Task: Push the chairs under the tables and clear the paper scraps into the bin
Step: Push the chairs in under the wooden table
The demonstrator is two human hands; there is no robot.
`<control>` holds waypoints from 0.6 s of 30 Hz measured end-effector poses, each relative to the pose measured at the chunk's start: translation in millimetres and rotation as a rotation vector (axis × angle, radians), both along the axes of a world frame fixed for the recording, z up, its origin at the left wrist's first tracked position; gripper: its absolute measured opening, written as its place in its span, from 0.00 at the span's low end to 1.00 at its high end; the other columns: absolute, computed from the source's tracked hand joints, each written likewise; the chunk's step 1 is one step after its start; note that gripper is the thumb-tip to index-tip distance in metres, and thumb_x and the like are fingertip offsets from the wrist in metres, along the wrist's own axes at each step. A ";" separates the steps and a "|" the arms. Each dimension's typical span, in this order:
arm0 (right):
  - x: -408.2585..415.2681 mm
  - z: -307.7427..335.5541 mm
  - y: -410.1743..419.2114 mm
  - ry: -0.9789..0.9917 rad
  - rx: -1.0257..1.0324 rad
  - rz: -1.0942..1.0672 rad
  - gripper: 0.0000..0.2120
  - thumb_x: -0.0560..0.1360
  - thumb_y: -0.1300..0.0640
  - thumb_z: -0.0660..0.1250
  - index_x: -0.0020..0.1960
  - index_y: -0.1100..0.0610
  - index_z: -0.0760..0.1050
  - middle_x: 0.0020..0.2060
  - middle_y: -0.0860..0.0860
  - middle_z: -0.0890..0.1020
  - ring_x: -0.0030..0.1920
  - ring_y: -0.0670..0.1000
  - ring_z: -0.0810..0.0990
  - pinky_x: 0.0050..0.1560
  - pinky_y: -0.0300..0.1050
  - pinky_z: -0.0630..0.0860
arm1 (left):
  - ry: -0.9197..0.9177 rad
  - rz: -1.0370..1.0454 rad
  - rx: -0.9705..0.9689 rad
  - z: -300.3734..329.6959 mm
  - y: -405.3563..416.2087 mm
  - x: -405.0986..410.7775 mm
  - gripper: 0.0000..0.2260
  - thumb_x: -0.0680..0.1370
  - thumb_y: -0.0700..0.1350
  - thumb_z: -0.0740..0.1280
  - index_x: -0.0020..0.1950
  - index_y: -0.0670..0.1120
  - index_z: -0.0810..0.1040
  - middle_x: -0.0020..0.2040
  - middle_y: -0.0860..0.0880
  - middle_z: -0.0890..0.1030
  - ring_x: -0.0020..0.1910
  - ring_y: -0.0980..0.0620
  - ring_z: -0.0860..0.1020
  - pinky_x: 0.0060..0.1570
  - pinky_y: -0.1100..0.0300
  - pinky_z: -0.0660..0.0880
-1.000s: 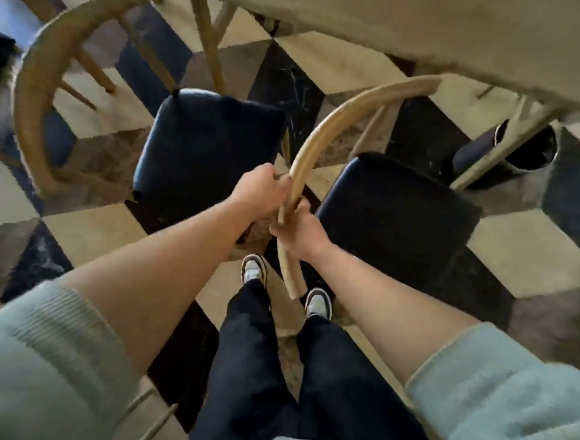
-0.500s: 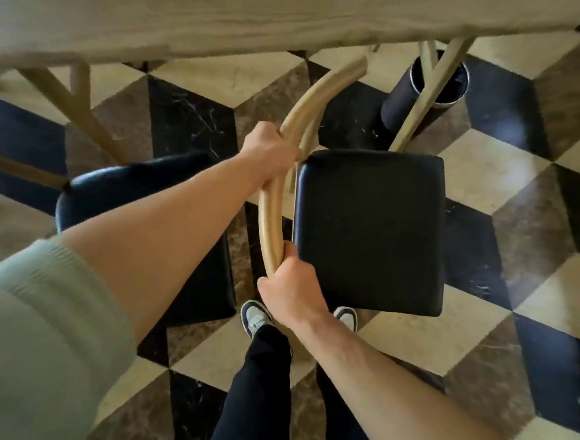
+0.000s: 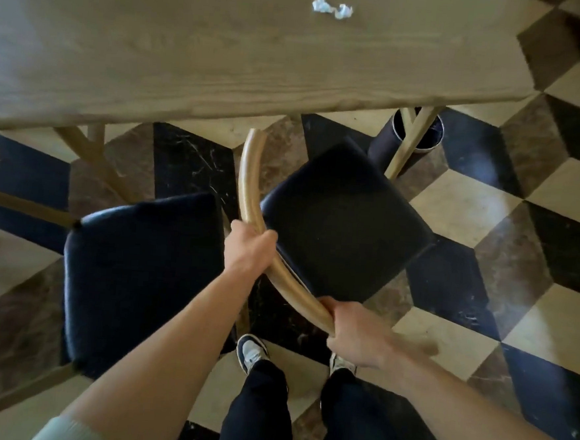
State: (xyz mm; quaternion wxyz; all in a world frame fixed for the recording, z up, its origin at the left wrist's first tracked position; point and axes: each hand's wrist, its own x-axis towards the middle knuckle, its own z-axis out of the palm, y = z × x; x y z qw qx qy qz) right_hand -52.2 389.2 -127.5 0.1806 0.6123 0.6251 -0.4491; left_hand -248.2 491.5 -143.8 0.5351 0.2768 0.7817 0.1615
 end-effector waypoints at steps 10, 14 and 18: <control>106.0 -2.2 87.4 -0.065 0.230 0.358 0.14 0.72 0.56 0.69 0.54 0.41 0.73 0.38 0.44 0.79 0.40 0.48 0.78 0.43 0.47 0.77 | -0.021 0.441 -0.089 11.8 10.1 63.3 0.25 0.75 0.48 0.73 0.68 0.45 0.68 0.51 0.43 0.82 0.44 0.44 0.84 0.39 0.47 0.85; 158.5 -7.4 130.7 -0.133 0.381 0.397 0.09 0.75 0.55 0.67 0.48 0.41 0.75 0.37 0.43 0.78 0.46 0.52 0.72 0.47 0.48 0.74 | -0.046 0.415 -0.071 13.8 43.7 98.0 0.21 0.81 0.54 0.64 0.70 0.44 0.69 0.54 0.41 0.82 0.47 0.41 0.85 0.37 0.42 0.85; 211.3 -11.4 172.5 -0.209 0.461 0.347 0.09 0.75 0.57 0.68 0.43 0.42 0.76 0.34 0.42 0.76 0.46 0.52 0.70 0.48 0.49 0.70 | -0.084 0.319 -0.128 15.7 70.1 143.7 0.18 0.83 0.56 0.60 0.69 0.46 0.68 0.52 0.39 0.83 0.43 0.39 0.86 0.41 0.37 0.84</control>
